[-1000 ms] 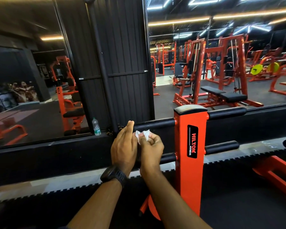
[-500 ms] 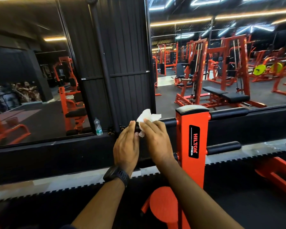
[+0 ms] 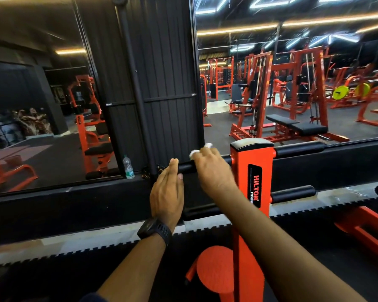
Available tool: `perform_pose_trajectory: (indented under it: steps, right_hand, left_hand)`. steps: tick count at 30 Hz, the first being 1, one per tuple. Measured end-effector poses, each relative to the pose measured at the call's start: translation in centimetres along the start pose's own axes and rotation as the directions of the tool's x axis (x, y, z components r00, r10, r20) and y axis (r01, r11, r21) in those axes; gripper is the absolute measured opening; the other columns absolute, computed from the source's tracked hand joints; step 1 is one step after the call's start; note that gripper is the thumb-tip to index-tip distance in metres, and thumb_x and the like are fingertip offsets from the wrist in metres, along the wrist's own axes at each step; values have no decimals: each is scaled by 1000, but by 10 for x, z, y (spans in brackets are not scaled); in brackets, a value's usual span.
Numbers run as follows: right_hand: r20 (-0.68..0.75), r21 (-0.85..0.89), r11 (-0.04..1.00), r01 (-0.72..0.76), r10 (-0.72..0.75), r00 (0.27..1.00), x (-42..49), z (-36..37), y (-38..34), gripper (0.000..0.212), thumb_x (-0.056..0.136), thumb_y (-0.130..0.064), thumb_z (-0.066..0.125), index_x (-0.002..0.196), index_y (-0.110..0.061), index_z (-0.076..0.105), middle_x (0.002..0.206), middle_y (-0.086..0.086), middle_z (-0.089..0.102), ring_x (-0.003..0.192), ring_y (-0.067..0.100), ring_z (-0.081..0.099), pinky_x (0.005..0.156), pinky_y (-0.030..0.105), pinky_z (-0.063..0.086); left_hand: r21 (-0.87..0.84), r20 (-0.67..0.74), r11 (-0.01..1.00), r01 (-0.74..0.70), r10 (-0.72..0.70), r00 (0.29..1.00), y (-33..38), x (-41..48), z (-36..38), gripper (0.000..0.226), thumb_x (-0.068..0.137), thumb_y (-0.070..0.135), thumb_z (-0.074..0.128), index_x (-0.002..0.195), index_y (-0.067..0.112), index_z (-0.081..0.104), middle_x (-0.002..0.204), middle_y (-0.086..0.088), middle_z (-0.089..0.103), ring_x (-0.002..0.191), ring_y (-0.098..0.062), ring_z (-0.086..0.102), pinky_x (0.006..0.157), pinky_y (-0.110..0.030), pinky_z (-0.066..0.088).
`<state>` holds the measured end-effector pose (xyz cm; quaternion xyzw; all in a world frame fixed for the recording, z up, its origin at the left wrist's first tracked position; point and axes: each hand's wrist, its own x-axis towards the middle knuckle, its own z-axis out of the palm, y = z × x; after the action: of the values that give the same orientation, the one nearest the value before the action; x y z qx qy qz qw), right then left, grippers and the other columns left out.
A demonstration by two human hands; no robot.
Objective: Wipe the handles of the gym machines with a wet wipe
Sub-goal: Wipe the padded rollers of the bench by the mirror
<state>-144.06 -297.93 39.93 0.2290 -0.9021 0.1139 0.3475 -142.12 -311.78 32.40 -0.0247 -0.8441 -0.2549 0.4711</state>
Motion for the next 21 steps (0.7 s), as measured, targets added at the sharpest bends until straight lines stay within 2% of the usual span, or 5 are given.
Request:
perform_pose_trajectory:
  steps: [3,11,15,18,21]
  right_hand:
    - [44,-45,989,-140,142,989,0,-10,21,46,89,-6,65,132,-9,50,132,14,51,127,30,44,103,34,44]
    - [52,-33,986,-164,165,985,-1,-5,28,46,88,-7,62,132,-6,48,130,14,51,123,30,45,102,34,42]
    - [-162,116,983,-140,158,974,-17,13,21,57,81,7,66,135,-4,51,128,15,55,123,33,46,100,37,47]
    - [-432,470,856,-217,437,789,-37,37,16,43,81,12,64,120,-7,66,115,9,64,106,23,52,91,23,44]
    - [-264,845,461,-270,800,540,-34,47,-10,21,91,1,63,107,-12,64,109,4,59,101,15,56,94,30,49]
  left_hand:
    - [-3,-14,1000,-18,18,1000,2,0,-1,47,102,26,43,148,13,46,139,-7,60,125,-24,59,92,-47,56]
    - [-6,-28,1000,-1,0,1000,4,-2,2,48,103,32,38,148,13,45,140,-6,60,127,-22,57,94,-43,55]
    - [4,-19,1000,-20,20,1000,2,-1,1,46,102,17,54,147,12,47,139,-8,60,126,-24,58,92,-45,56]
    - [2,-13,1000,-5,5,1000,3,-2,2,47,102,18,53,148,13,45,137,-8,61,124,-23,59,91,-43,57]
    - [4,0,1000,23,-23,1000,6,-2,1,49,102,20,52,150,13,43,137,-9,61,124,-23,59,92,-40,55]
